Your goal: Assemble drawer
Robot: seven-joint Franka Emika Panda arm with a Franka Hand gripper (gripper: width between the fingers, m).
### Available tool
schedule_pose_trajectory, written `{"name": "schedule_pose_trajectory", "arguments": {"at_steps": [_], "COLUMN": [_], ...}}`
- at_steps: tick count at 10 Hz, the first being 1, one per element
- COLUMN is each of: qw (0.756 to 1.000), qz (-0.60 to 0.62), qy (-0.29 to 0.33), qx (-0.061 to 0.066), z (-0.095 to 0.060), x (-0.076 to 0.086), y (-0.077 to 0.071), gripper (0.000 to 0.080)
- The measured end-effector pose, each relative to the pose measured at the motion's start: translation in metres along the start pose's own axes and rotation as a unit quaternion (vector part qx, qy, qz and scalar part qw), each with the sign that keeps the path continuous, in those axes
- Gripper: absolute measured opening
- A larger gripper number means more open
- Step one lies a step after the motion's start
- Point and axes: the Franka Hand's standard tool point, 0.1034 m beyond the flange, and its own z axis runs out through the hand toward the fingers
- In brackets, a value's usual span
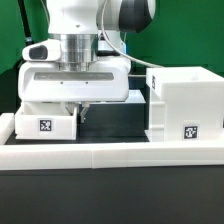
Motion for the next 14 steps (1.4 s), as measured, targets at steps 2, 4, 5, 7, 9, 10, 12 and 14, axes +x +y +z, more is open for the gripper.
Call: {"name": "schedule_pose_trajectory", "arguments": {"at_steps": [2, 4, 5, 7, 9, 10, 12, 14], "qw": [1.000, 1.000, 1.000, 0.999, 0.999, 0.999, 0.987, 0.962], "qz": [0.000, -0.007, -0.016, -0.032, -0.037, -0.050, -0.158, -0.274], "qy": [0.000, 0.002, 0.005, 0.009, 0.006, 0.005, 0.009, 0.003], "qx": [0.000, 0.000, 0.000, 0.004, 0.004, 0.003, -0.003, -0.005], "z": [0.000, -0.002, -0.006, -0.017, -0.013, -0.013, -0.011, -0.016], "x": [0.000, 0.002, 0.005, 0.010, 0.007, 0.007, 0.008, 0.014], "y": [0.000, -0.004, -0.007, -0.010, -0.010, -0.009, -0.009, -0.016], "gripper": [0.0041, 0.0041, 0.0041, 0.0042, 0.0042, 0.0042, 0.0042, 0.0042]}}
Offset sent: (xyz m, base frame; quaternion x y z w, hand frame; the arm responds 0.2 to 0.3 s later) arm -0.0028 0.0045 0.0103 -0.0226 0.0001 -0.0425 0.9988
